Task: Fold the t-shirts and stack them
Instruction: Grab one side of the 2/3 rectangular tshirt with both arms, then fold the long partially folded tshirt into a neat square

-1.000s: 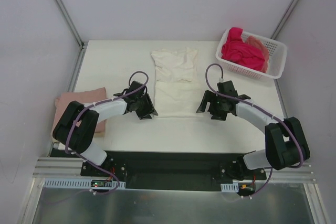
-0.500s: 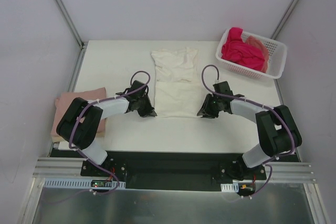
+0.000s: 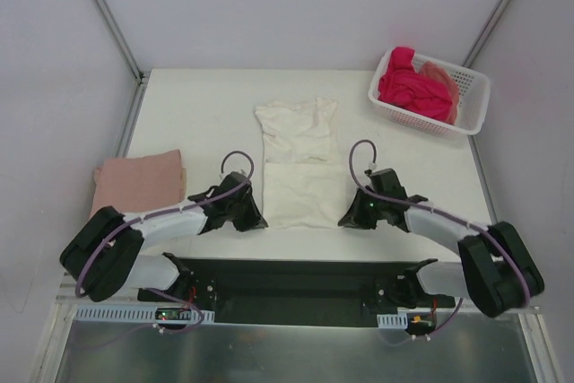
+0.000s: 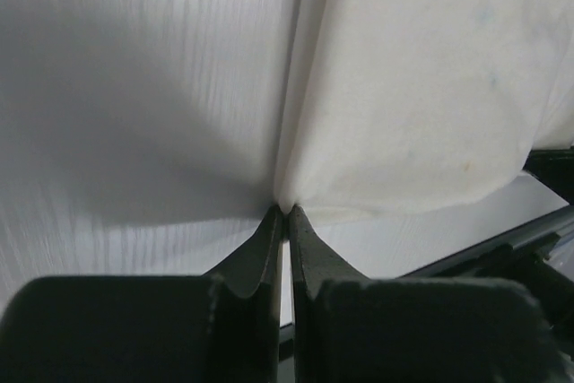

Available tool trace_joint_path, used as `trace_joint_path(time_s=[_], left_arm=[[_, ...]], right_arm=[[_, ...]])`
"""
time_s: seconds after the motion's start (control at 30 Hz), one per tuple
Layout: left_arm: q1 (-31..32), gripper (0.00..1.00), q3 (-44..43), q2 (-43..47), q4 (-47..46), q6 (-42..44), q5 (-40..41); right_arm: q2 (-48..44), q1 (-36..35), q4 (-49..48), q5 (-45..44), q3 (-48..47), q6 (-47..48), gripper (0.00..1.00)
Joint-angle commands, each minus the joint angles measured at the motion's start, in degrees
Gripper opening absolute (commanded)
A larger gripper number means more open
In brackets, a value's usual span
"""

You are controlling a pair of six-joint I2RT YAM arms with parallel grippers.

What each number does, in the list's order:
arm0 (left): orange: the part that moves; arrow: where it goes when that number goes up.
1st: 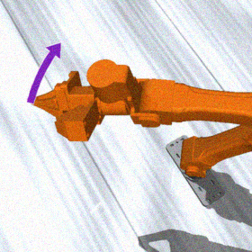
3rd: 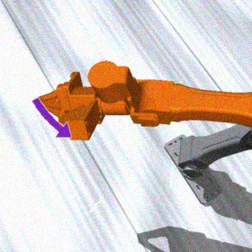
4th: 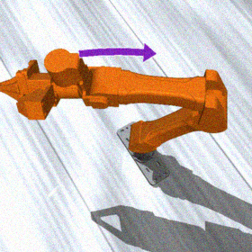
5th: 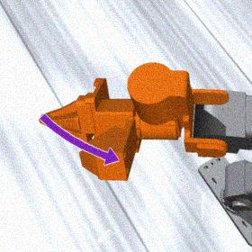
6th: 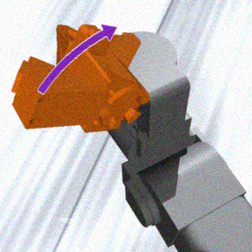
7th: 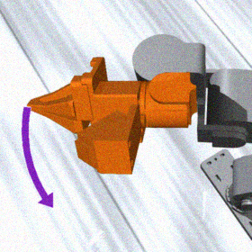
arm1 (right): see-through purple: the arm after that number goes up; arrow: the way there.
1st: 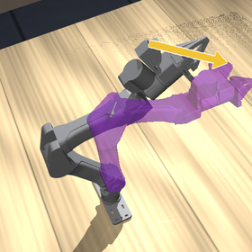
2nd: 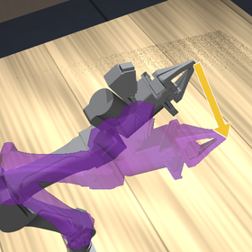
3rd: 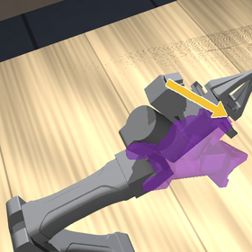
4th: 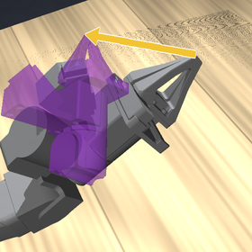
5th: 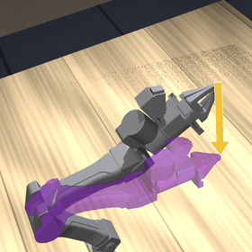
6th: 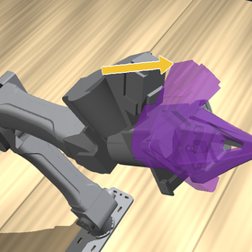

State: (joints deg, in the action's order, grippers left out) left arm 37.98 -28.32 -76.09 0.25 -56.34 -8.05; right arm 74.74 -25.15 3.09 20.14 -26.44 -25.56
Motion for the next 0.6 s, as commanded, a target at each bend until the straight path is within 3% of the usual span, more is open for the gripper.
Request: trace_joint_path(time_s=[0.0, 0.17, 0.3, 0.43, 0.57], left_arm=[[6.75, 0.00, 9.92, 10.57, 5.81, -9.30, 3.39], [17.28, 0.00, 12.85, 23.24, 9.14, -16.86, 4.45], [20.91, 0.00, 8.47, 28.80, 13.63, -16.79, 6.38], [21.00, 0.00, 2.23, 30.74, 16.79, -11.88, 11.46], [20.91, 0.00, -6.63, 29.61, 22.23, -6.08, 19.29]], right_arm=[[-15.97, -5.32, 9.72, -3.50, 8.49, -3.78, 0.01], [-34.28, -15.97, 24.29, -10.98, 11.23, -11.78, 0.01], [-48.16, -16.78, 33.63, -15.12, 8.17, -12.68, 0.01], [-49.08, -16.78, 38.65, -21.62, -0.16, -7.85, 0.01], [-42.59, -16.69, 39.09, -27.59, -9.58, -0.47, 0.01]])
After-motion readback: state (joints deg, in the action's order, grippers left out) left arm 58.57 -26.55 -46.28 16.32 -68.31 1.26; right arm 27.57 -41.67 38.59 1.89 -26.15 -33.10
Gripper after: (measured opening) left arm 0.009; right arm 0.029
